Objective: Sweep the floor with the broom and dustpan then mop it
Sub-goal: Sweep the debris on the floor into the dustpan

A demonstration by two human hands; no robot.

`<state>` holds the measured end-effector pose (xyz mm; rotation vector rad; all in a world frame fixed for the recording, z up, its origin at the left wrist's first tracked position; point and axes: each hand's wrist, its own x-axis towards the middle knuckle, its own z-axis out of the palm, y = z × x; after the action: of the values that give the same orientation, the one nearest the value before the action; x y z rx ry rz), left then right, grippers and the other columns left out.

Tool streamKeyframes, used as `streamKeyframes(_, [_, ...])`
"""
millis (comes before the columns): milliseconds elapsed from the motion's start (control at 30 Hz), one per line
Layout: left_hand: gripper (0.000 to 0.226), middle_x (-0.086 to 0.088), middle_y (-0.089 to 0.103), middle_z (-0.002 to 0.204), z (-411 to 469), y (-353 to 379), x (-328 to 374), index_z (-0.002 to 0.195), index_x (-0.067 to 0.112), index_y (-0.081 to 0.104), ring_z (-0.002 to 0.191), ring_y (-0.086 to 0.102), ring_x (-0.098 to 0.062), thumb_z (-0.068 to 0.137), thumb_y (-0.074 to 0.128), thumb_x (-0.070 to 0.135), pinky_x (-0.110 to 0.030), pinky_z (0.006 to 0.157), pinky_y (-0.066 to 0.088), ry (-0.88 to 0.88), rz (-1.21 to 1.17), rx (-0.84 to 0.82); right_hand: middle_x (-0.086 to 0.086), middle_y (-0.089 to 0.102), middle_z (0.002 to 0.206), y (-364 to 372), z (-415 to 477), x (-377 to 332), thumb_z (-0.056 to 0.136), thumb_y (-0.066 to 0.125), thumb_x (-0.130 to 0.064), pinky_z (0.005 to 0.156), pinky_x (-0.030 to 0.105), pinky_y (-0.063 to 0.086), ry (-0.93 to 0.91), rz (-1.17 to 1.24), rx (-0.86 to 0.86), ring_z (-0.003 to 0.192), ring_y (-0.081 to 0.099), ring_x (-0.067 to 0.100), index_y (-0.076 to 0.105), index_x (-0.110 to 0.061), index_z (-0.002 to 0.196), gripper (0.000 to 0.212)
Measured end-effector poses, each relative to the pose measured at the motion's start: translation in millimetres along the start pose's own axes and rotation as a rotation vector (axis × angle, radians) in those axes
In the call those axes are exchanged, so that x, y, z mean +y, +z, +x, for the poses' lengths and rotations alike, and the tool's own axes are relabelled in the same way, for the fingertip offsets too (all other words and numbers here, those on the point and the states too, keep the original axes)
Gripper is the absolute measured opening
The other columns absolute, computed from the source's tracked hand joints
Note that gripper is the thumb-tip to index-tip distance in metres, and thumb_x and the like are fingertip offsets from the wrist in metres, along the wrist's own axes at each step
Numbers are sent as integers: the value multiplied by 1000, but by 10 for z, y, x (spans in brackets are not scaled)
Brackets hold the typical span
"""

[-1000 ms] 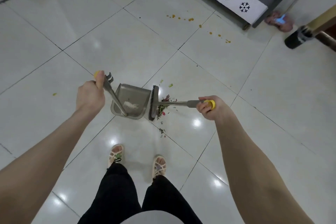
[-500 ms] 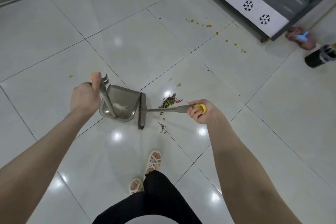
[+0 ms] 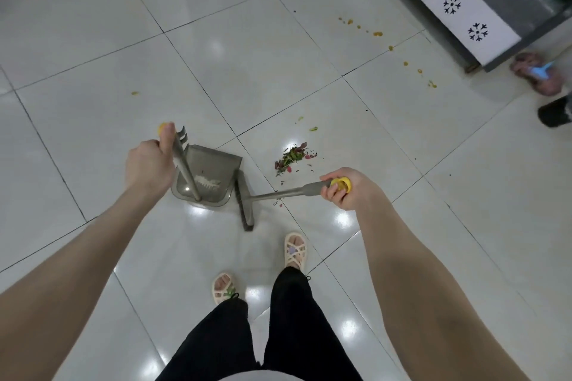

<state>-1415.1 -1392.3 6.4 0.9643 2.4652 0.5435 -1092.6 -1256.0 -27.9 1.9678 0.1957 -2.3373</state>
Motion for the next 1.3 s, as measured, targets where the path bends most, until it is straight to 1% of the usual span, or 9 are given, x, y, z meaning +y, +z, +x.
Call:
streamKeyframes(100, [45,-23,62,86,-15,121,71,103,2,54,68,44,-32,103,22,34,-35,62,31,20,72,-27,6,47,58,-202,-13,-164,96,50,-17,22,15,26,14,-94,65,25,39,8,50,2,91,19])
streamKeyframes(233, [45,-23,61,92,-48,360,329,113,4,55,73,42,-32,103,21,31,-35,65,32,-50,56,5,8,49,49,-551,-58,-537,97,48,-19,22,14,25,14,-171,77,24,39,8,49,-1,88,20])
streamKeyframes(467, [62,-27,60,90,-108,833,1048,94,-1,57,79,50,-39,100,17,46,-42,71,36,-128,15,66,8,48,45,-1163,-223,-1349,98,46,-20,23,12,24,-1,-290,106,23,39,7,47,-2,85,23])
streamKeyframes(567, [33,-26,61,95,-176,920,1270,126,9,46,77,51,-41,98,30,15,-46,68,39,-38,177,60,8,48,43,-1368,-296,-1634,98,45,-21,24,10,23,-25,-321,125,23,38,6,48,-1,86,23])
streamKeyframes(667, [43,-25,61,95,-178,1027,1471,131,15,30,72,45,-36,91,34,-2,-42,63,37,-12,218,82,7,47,47,-1543,-344,-1857,97,47,-19,24,11,23,-59,-324,145,24,39,6,46,-5,83,20])
streamKeyframes(800, [36,-26,62,99,-182,1071,1721,127,11,49,82,51,-42,100,26,10,-49,75,43,-33,177,90,5,44,50,-1757,-430,-2043,96,48,-17,23,12,24,-86,-282,114,25,39,6,44,-9,85,14])
streamKeyframes(933, [36,-25,61,98,-181,1051,1856,129,14,49,88,53,-45,101,27,12,-49,75,44,-28,162,102,6,44,47,-1867,-547,-2202,96,47,-18,24,11,22,-89,-250,90,24,38,7,43,-8,85,16])
streamKeyframes(1100, [62,-27,61,92,-119,1016,1918,96,-6,60,84,50,-39,103,18,39,-43,75,38,-136,15,110,7,45,51,-1880,-515,-2190,95,49,-15,23,13,24,-71,-205,13,26,37,7,41,-10,89,11])
streamKeyframes(1300, [43,-21,59,85,-138,943,1772,114,1,53,72,43,-33,103,20,25,-36,65,31,-111,101,113,6,44,53,-1659,-317,-2008,96,47,-15,24,13,25,4,-174,-69,26,37,7,41,-9,88,11])
